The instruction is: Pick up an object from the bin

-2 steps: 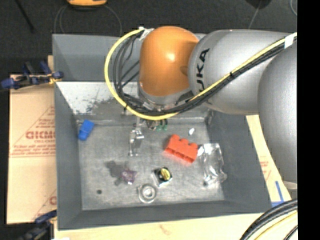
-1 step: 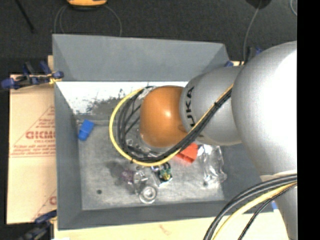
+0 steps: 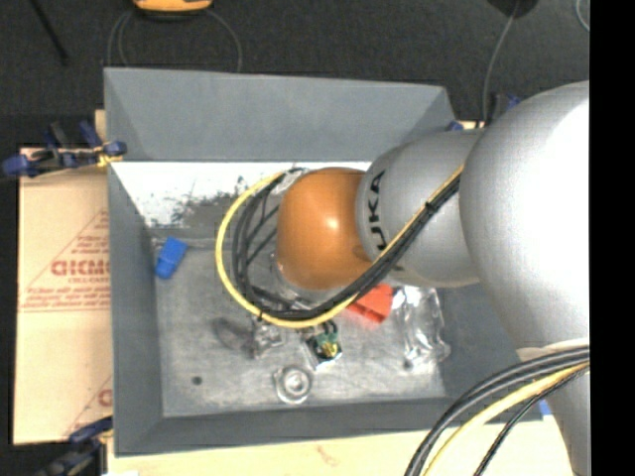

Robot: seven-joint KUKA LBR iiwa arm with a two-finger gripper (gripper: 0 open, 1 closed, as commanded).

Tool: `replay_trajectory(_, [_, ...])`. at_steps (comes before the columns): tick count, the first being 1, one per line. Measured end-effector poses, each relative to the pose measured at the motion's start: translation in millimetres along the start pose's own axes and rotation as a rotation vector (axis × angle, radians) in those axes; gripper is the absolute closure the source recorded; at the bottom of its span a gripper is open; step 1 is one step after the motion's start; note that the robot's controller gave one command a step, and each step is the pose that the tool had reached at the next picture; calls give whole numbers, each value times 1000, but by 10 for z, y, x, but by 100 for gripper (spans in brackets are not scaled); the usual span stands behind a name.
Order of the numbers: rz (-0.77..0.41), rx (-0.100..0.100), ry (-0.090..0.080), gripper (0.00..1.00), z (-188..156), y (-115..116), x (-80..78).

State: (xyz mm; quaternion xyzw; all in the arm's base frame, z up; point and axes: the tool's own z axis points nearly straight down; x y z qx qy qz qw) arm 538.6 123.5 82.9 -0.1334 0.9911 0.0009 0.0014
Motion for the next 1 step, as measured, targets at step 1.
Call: replay_trajectory(1, [-29, 4, -8, 100, -1464, -56, 47])
